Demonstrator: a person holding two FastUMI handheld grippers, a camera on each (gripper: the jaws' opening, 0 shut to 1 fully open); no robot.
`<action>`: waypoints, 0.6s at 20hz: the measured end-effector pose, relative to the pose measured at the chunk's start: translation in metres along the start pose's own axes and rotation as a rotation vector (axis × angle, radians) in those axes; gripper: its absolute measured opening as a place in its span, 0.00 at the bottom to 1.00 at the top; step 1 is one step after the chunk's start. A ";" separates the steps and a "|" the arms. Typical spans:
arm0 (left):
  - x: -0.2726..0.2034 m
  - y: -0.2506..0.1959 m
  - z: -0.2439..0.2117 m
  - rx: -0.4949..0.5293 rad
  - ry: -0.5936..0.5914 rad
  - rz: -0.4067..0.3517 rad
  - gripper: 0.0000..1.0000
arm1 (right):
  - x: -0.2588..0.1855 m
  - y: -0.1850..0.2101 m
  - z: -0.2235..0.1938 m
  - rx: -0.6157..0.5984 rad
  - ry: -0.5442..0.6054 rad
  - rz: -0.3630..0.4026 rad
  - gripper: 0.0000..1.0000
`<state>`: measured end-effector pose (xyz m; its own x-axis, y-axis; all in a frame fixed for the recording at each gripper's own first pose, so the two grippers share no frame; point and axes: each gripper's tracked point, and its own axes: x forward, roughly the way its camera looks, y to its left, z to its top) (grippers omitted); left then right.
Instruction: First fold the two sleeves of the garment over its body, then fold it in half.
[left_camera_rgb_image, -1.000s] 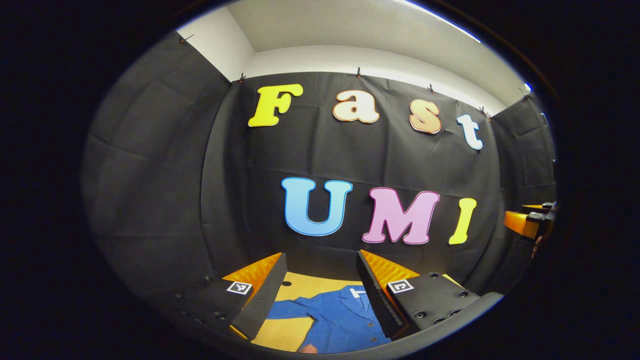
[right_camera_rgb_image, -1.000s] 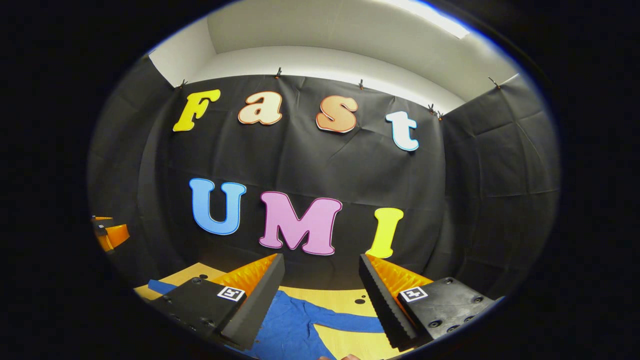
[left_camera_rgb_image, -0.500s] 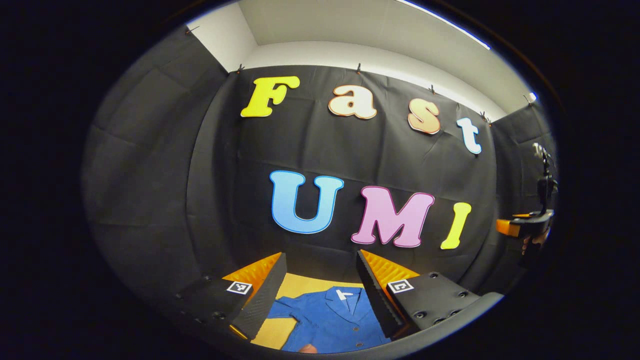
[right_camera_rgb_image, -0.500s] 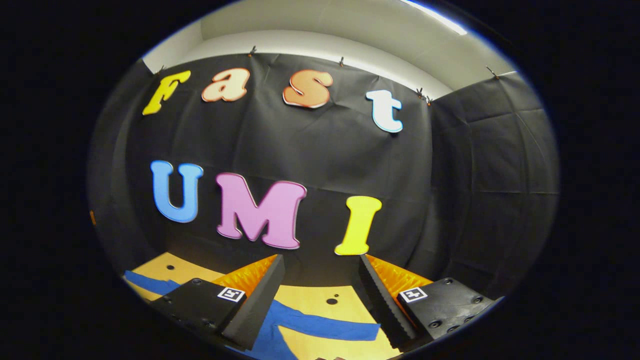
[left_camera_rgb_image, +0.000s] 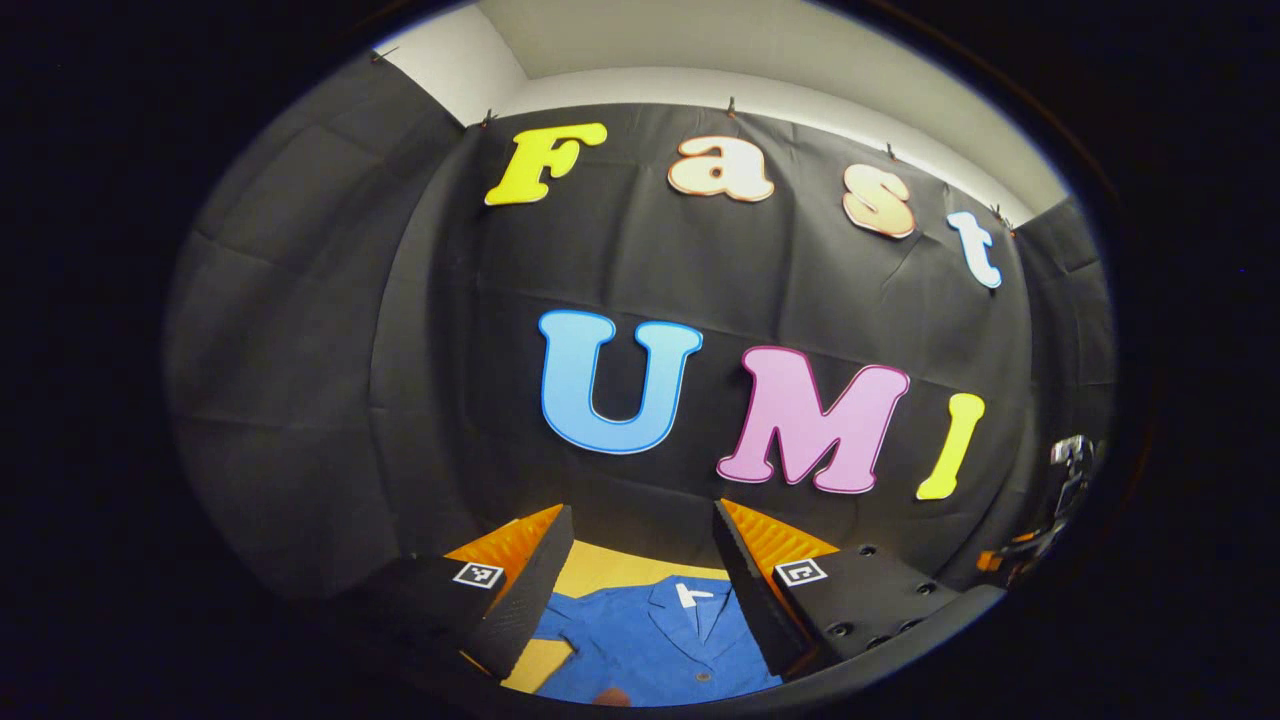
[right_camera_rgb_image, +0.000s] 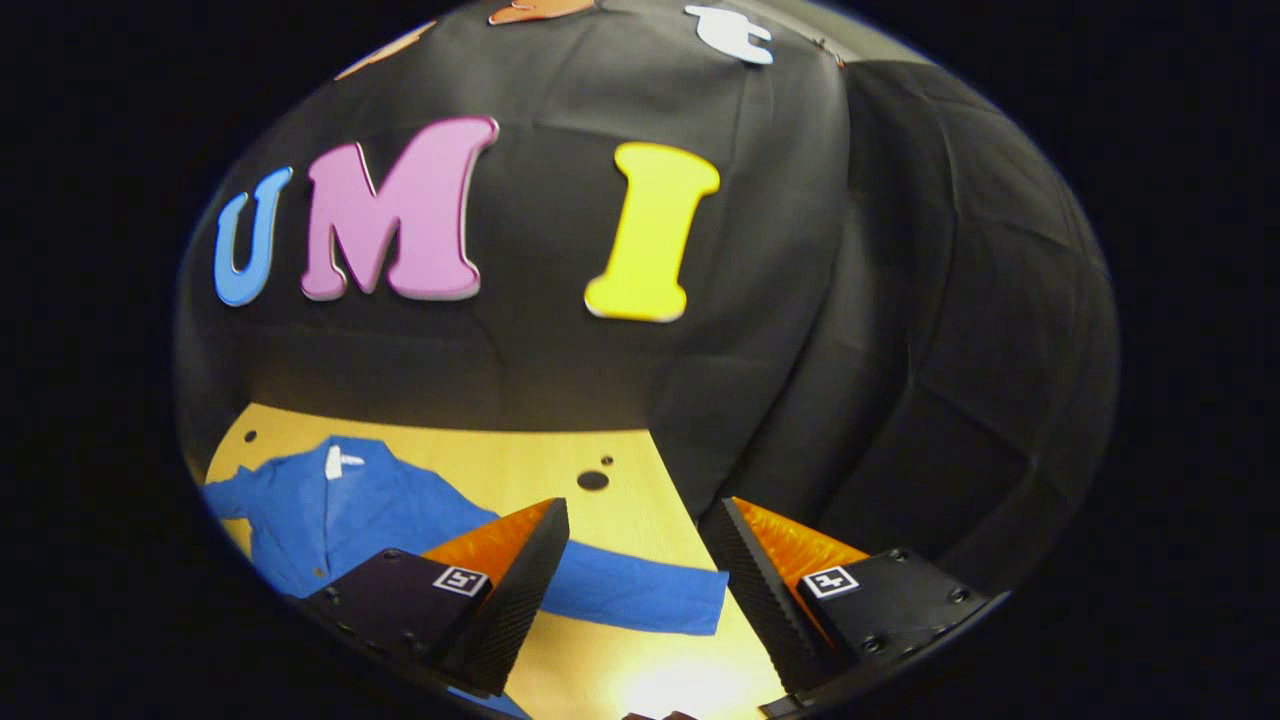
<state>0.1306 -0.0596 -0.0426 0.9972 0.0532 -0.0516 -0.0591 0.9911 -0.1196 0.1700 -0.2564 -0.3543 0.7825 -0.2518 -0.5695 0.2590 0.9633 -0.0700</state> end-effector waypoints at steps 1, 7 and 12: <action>0.007 -0.008 -0.003 -0.006 0.006 -0.002 0.81 | 0.017 -0.007 -0.027 0.028 0.048 -0.006 0.98; 0.049 -0.053 -0.016 0.075 0.031 -0.036 0.81 | 0.086 -0.032 -0.157 0.139 0.334 -0.054 0.99; 0.067 -0.074 -0.028 0.063 0.062 -0.053 0.81 | 0.100 -0.046 -0.199 0.234 0.446 -0.080 0.98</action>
<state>0.2003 -0.1325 -0.0651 0.9941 -0.0055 -0.1082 -0.0012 0.9981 -0.0615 0.1241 -0.3073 -0.5710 0.4502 -0.2106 -0.8677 0.4678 0.8834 0.0282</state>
